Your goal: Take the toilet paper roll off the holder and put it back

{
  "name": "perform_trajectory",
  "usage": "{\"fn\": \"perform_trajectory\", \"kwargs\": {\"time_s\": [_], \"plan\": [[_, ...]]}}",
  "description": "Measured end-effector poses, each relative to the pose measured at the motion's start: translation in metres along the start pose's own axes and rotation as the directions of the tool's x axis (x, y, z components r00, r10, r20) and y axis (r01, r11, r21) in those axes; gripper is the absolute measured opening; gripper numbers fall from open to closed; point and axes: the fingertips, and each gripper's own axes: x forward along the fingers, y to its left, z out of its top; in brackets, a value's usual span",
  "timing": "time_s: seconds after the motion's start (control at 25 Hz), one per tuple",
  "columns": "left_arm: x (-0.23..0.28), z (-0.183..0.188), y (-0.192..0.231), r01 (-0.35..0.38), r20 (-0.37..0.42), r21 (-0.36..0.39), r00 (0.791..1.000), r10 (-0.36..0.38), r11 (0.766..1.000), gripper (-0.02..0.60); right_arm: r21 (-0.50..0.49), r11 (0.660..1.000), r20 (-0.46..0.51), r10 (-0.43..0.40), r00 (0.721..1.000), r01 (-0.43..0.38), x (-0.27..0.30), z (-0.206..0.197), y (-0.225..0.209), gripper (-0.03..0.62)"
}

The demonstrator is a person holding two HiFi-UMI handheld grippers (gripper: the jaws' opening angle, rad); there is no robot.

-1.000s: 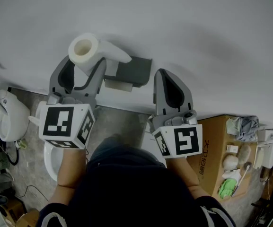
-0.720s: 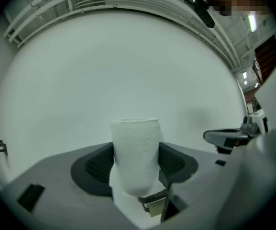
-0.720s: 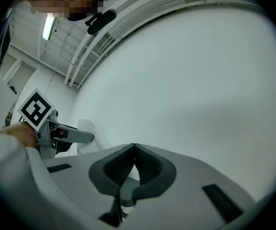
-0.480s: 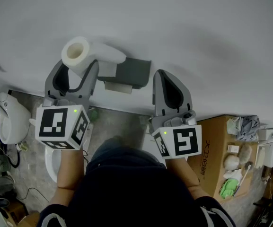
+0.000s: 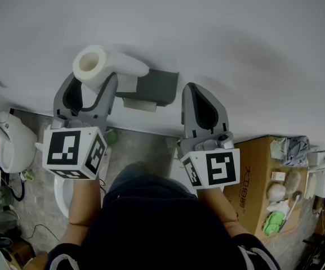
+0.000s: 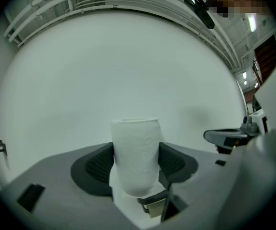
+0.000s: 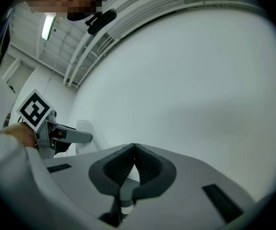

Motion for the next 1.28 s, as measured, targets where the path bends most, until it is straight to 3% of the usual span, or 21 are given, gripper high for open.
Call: {"fn": "perform_trajectory", "kwargs": {"time_s": [0.36, 1.28], "plan": [[0.003, 0.002, -0.004, 0.008, 0.006, 0.008, 1.0, -0.008, 1.0, 0.284, 0.009, 1.0, 0.0, -0.011, 1.0, 0.011, -0.001, -0.002, -0.002, 0.015], [0.032, 0.002, -0.043, 0.112, 0.012, 0.025, 0.994, -0.113, 0.993, 0.284, 0.013, 0.998, -0.016, -0.054, 0.998, 0.054, -0.004, -0.008, -0.014, 0.015]]}}
